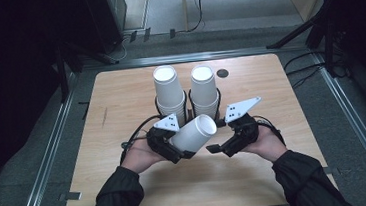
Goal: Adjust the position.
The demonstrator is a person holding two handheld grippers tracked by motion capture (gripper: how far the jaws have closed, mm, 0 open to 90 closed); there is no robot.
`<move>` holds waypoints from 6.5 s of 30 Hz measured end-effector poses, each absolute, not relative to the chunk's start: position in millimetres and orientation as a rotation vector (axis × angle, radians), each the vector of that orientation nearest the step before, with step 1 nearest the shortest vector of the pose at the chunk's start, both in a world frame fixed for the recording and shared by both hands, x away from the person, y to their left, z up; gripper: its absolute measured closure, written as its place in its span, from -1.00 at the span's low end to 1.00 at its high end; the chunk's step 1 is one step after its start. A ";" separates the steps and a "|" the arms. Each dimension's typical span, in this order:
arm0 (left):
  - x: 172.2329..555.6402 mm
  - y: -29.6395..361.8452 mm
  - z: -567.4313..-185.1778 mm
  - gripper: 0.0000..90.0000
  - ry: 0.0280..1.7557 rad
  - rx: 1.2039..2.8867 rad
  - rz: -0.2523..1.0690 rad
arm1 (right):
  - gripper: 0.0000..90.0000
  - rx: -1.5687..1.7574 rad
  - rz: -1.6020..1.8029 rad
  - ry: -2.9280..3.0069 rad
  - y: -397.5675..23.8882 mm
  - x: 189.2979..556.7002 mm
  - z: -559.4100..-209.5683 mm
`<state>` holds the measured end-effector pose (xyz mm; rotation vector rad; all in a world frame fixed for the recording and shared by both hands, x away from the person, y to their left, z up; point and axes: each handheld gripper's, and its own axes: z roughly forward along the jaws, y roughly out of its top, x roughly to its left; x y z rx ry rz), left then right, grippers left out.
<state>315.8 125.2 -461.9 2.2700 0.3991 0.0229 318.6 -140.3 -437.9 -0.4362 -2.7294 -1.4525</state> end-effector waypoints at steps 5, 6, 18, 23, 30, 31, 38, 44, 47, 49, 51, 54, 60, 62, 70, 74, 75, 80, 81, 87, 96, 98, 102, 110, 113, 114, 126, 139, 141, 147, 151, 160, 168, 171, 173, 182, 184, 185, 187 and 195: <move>315.8 131.8 -453.7 -0.69 0.392 2.311 0.057 | -0.65 -0.429 -1.421 -2.745 -142.1 317.6 -443.7; 316.3 132.4 -452.6 -0.69 0.394 2.322 0.066 | -0.65 -0.430 -1.413 -2.744 -142.8 318.1 -445.2; 327.9 126.5 -454.8 -0.69 0.356 2.454 0.070 | -0.58 -0.463 -1.352 -2.797 -151.4 313.6 -458.2; 331.3 120.2 -460.4 -0.69 0.339 2.504 0.077 | -0.56 -0.482 -1.353 -2.828 -153.6 311.4 -460.7; 333.1 107.3 -469.5 -0.69 0.301 2.560 0.026 | -0.59 -0.480 -1.362 -2.812 -155.9 313.7 -463.2; 333.4 105.4 -470.5 -0.69 0.296 2.567 0.016 | -0.60 -0.476 -1.364 -2.809 -155.8 314.0 -463.4; 330.4 90.3 -477.8 -0.69 0.286 2.604 -0.072 | -0.63 -0.448 -1.352 -2.815 -152.5 312.8 -464.8; 325.5 80.4 -482.3 -0.70 0.236 2.634 -0.092 | -0.64 -0.398 -1.338 -2.814 -144.7 313.1 -464.2; 323.9 77.6 -484.0 -0.70 0.224 2.645 -0.094 | -0.64 -0.344 -1.316 -2.814 -137.6 313.1 -464.8; 321.9 76.6 -485.6 -0.70 0.220 2.652 -0.108 | -0.64 -0.311 -1.289 -2.830 -132.6 313.1 -466.1; 320.8 76.5 -487.1 -0.71 0.224 2.657 -0.104 | -0.57 -0.287 -1.255 -2.840 -128.8 313.2 -467.6; 319.6 78.7 -486.7 -0.74 0.200 2.651 -0.071 | -0.47 -0.243 -1.237 -2.840 -126.8 312.6 -467.0; 317.2 86.4 -476.9 -0.84 0.193 2.570 0.006 | -0.47 -0.215 -1.284 -2.832 -132.1 314.2 -461.6; 318.7 89.0 -475.2 -0.89 0.228 2.546 0.005 | -0.47 -0.236 -1.296 -2.823 -133.7 315.5 -459.9; 323.5 102.6 -474.0 -1.00 0.274 2.443 0.022 | -0.48 -0.296 -1.301 -2.819 -141.5 319.9 -459.1; 324.9 108.8 -472.9 -1.00 0.307 2.410 0.009 | -0.48 -0.308 -1.311 -2.820 -145.6 321.5 -458.5; 324.8 109.6 -472.6 -1.00 0.317 2.403 0.010 | -0.48 -0.319 -1.317 -2.813 -146.8 322.0 -458.2; 323.3 115.4 -466.3 -1.00 0.356 2.375 0.007 | -0.48 -0.351 -1.351 -2.767 -151.4 325.0 -456.0; 323.6 117.1 -464.9 -1.00 0.361 2.361 -0.001 | -0.48 -0.354 -1.357 -2.762 -152.1 325.6 -455.8; 322.7 126.3 -461.5 -1.00 0.411 2.293 -0.008 | -0.48 -0.381 -1.379 -2.740 -155.8 327.1 -453.7; 319.3 136.6 -460.5 -1.00 0.423 2.203 -0.016 | -0.48 -0.381 -1.456 -2.695 -160.9 329.1 -445.6; 319.1 136.5 -461.2 -1.00 0.427 2.179 -0.026 | -0.48 -0.377 -1.483 -2.677 -161.6 329.2 -443.0; 318.0 133.1 -461.8 -1.00 0.418 2.137 -0.049 | -0.48 -0.353 -1.545 -2.639 -161.8 328.2 -436.6; 314.9 119.7 -463.7 -1.00 0.380 2.077 -0.096 | -0.48 -0.319 -1.617 -2.578 -157.3 325.0 -429.4; 314.2 116.8 -463.2 -1.00 0.370 2.050 -0.104 | -0.48 -0.298 -1.631 -2.553 -153.8 323.4 -428.4; 314.2 116.4 -462.8 -1.00 0.369 2.036 -0.114 | -0.48 -0.288 -1.638 -2.546 -152.5 323.1 -428.2; 313.0 124.4 -455.0 -0.76 0.335 1.965 -0.150 | -0.47 -0.260 -1.660 -2.496 -148.8 322.8 -428.7; 314.2 138.4 -447.2 -0.71 0.377 2.007 -0.123 | -0.69 -0.314 -1.536 -2.577 -149.9 323.7 -433.2; 314.2 142.4 -445.5 -0.71 0.387 2.017 -0.108 | -0.69 -0.326 -1.522 -2.598 -150.4 324.0 -434.5; 313.6 152.9 -440.4 -0.71 0.408 2.078 -0.063 | -0.69 -0.355 -1.452 -2.659 -150.5 324.9 -439.3; 311.5 156.4 -437.9 -0.71 0.409 2.112 -0.011 | -0.67 -0.382 -1.415 -2.695 -150.9 326.4 -442.5; 314.2 153.0 -440.2 -0.71 0.464 2.217 0.004 | -0.67 -0.387 -1.362 -2.736 -151.3 326.3 -447.0; 318.1 139.8 -449.5 -0.71 0.467 2.345 -0.035 | -0.66 -0.402 -1.333 -2.765 -150.3 326.8 -451.6; 321.3 132.9 -451.9 -0.71 0.469 2.376 -0.041 | -0.66 -0.396 -1.312 -2.778 -149.3 324.4 -454.2; 323.8 128.4 -454.1 -0.71 0.467 2.400 -0.044 | -0.66 -0.393 -1.302 -2.794 -148.9 323.1 -456.1; 333.4 104.8 -465.2 -0.71 0.458 2.495 -0.075 | -0.65 -0.387 -1.229 -2.849 -148.8 320.9 -466.0; 333.3 99.3 -465.6 -0.71 0.453 2.510 -0.084 | -0.65 -0.382 -1.216 -2.862 -148.5 320.5 -467.3; 332.7 96.8 -465.8 -0.71 0.444 2.510 -0.085 | -0.65 -0.377 -1.213 -2.871 -147.9 320.7 -468.4; 331.9 92.1 -465.8 -0.71 0.430 2.517 -0.096 | -0.65 -0.374 -1.195 -2.883 -146.3 320.4 -470.4; 327.6 81.3 -460.5 -0.71 0.423 2.546 -0.103 | -0.64 -0.296 -1.129 -2.929 -133.2 318.9 -478.1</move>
